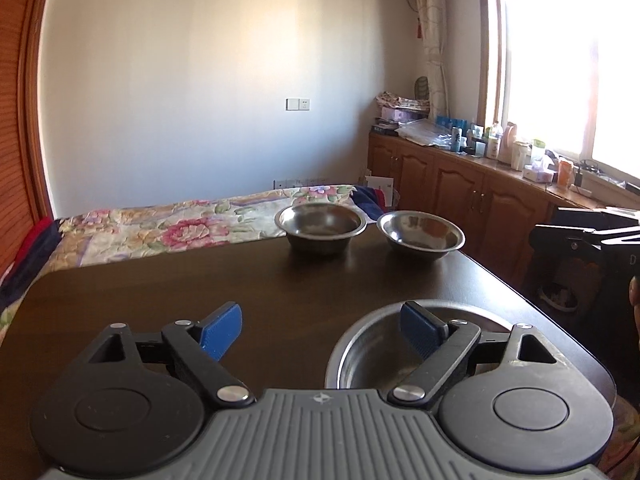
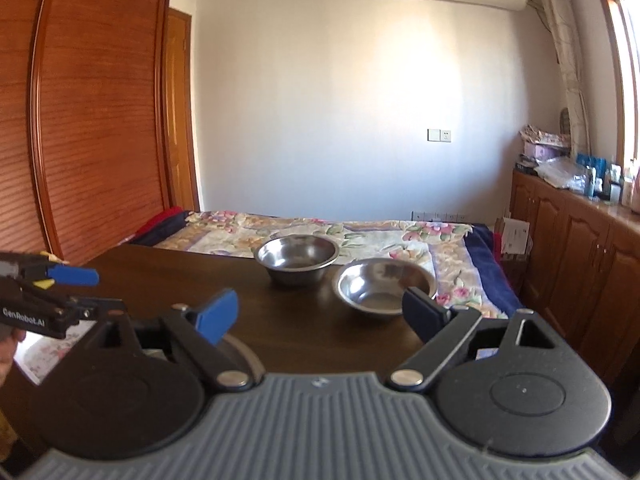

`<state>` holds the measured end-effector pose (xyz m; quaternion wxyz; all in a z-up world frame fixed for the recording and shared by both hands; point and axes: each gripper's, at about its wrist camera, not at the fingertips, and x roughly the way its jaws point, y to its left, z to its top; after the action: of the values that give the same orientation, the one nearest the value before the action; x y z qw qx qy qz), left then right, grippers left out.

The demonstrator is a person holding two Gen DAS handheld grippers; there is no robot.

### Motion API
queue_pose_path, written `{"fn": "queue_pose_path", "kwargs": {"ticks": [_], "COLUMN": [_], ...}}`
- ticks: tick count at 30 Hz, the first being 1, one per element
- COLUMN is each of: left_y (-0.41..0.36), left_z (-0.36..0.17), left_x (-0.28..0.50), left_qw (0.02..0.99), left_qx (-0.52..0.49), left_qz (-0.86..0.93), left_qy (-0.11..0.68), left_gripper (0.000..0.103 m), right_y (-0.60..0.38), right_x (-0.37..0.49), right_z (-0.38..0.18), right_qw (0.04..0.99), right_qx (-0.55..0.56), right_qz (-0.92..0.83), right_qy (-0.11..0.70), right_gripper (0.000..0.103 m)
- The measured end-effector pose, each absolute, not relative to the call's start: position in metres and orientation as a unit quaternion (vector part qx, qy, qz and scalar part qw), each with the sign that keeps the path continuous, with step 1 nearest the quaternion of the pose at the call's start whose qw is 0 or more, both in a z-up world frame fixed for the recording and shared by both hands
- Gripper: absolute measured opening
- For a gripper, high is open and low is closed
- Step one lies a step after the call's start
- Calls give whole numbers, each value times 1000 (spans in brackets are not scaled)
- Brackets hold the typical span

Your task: Organize plates and bowls

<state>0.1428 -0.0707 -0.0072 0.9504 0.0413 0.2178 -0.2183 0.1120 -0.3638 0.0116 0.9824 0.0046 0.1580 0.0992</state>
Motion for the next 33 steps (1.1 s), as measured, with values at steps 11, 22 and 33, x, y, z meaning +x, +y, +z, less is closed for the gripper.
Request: {"fn": "queue_pose_path", "kwargs": {"ticks": [11, 22, 33], "left_y": [-90, -108, -125], "left_z": [6, 2, -25], "left_x": [202, 277, 331], "left_qw": [945, 935, 927], "left_qx": [66, 79, 74], "left_qz": [-232, -242, -233], "left_qy": [222, 246, 283], "left_gripper": [86, 77, 66], "right_y": [-352, -346, -333], "right_x": [182, 261, 318], "right_z": [28, 13, -13], "right_qw": [972, 960, 948], "right_qx": [-29, -28, -38], "right_qz": [148, 161, 140], "right_qy": [181, 226, 283], "right_gripper": [86, 63, 45]}}
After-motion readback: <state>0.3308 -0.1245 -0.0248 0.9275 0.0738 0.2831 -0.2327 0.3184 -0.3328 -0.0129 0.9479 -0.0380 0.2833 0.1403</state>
